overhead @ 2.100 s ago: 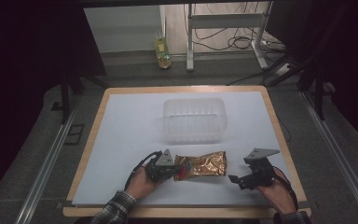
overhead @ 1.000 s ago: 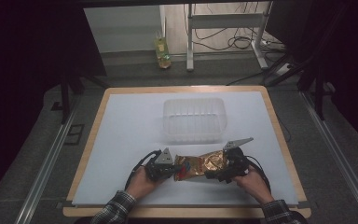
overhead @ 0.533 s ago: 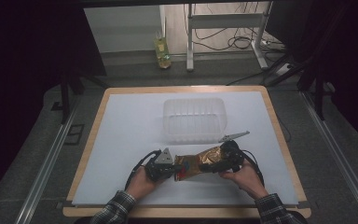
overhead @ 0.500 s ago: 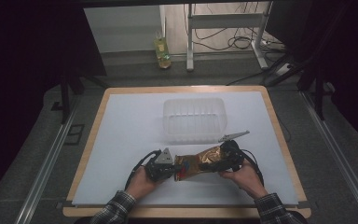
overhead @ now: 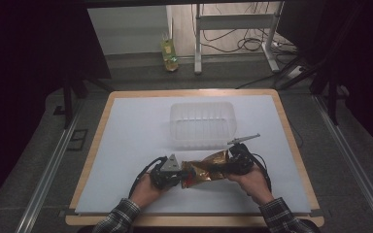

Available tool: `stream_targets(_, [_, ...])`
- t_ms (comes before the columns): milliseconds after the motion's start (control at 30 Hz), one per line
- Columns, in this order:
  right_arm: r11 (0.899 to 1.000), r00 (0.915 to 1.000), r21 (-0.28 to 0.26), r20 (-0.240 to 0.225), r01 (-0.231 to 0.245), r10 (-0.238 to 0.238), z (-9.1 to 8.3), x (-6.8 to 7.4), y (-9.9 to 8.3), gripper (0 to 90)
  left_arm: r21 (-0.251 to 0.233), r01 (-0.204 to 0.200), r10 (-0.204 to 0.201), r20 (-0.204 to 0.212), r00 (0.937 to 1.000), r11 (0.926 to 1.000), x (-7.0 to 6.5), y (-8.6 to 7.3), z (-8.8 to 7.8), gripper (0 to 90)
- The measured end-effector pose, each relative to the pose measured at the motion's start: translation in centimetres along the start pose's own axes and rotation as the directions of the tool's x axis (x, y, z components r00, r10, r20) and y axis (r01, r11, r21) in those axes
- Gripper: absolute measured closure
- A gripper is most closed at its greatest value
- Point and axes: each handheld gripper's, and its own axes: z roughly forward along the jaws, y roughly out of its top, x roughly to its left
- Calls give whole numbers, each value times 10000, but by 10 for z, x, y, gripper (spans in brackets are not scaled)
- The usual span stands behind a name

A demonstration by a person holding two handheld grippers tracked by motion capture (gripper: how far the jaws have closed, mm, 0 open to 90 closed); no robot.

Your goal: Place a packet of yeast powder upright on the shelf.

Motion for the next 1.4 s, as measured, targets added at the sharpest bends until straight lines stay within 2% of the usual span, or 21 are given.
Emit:
stream_targets(267, [10000, 10000, 84, 4, -17, 17, -5, 5, 4, 628, -509, 111, -118, -139, 9998, 9986, 1, 0, -9, 747])
stream_targets(400, [9999, 9999, 61, 116, -98, 97, -11, 6, 7, 632, -753, 304, -313, -104, 9995, 9967, 2, -1, -13, 699])
stream_targets(667, [9999, 9993, -107, 374, 87, -83, -26, 10, 16, 637, -777, 194, -207, -170, 9996, 9968, 0, 0, -12, 552])
stream_targets(733, [9998, 9988, -109, 477, 146, -140, -29, 10, 18, 638, -733, 113, -126, -167, 9998, 9972, -1, 0, -11, 543])
stream_targets(1000, [9997, 9963, -261, 855, -9, 31, -38, 7, 23, 640, -873, 120, -124, -41, 9999, 9961, -2, 0, -9, 395])
stream_targets(1167, [9990, 9948, -428, 1005, -114, 156, -49, 6, 29, 641, -982, 84, -99, -147, 9998, 9951, -2, 0, -8, 316])
stream_targets(1400, [9982, 9924, -572, 1205, -165, 234, -58, 4, 36, 642, -1065, 96, -117, -184, 9998, 9943, -2, 0, -8, 262])
